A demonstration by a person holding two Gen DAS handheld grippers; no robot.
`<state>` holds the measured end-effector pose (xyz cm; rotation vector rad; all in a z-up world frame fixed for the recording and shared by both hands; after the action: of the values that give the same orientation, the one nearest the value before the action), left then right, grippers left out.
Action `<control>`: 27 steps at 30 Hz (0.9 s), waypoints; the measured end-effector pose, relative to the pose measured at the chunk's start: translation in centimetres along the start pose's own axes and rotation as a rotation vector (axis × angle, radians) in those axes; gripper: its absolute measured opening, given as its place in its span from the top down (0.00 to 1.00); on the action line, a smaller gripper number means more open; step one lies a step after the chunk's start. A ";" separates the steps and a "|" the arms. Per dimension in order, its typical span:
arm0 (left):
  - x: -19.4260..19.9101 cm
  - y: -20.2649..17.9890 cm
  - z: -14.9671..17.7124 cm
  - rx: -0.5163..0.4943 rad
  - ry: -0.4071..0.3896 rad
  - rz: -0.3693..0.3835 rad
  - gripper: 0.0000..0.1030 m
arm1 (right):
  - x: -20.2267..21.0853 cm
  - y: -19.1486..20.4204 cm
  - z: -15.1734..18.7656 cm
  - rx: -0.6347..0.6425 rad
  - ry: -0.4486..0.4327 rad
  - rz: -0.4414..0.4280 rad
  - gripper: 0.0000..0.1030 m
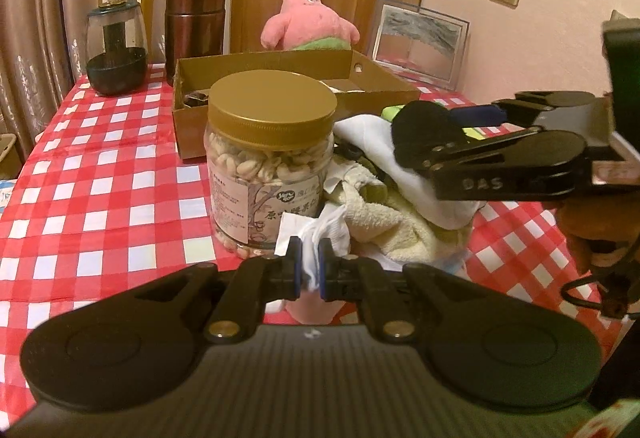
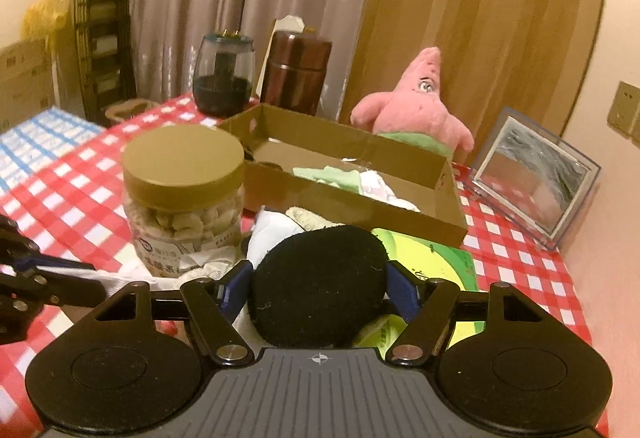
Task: Organize soft objects
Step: 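Grasp the black round foam pad with the right tool while the left tool grasps the white tissue, then lift the foam pad and tissue up from the pile with both tools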
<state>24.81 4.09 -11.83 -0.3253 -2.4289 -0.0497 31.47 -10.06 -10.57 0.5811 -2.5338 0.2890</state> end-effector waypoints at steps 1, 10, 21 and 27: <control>0.2 -0.1 0.1 0.001 -0.001 0.001 0.93 | 0.5 -0.1 -0.1 -0.011 -0.005 -0.003 0.31; 2.4 -0.3 -0.1 0.012 -0.023 -0.010 0.93 | 4.6 -1.1 0.0 -0.098 -0.026 -0.014 0.31; 4.2 -0.7 1.2 0.031 -0.013 -0.011 0.93 | 7.7 -1.4 1.5 -0.161 -0.008 -0.028 0.31; 3.4 -0.8 2.3 0.047 0.025 0.004 0.92 | 7.4 -1.7 3.1 -0.209 0.026 -0.033 0.31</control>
<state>20.66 4.31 -11.35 -0.3065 -2.4006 0.0051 25.17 -15.13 -9.09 0.5328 -2.4871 0.0188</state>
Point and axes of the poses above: each gripper's, at about its wrist camera, not at the fingertips, and x roughly against the way its jaws point, y to its left, z to its underside, the point moved 5 cm from there along -x, roughly the way its jaws point, and after that the axes turned 5 degrees about -x, right-handed, at the moved point
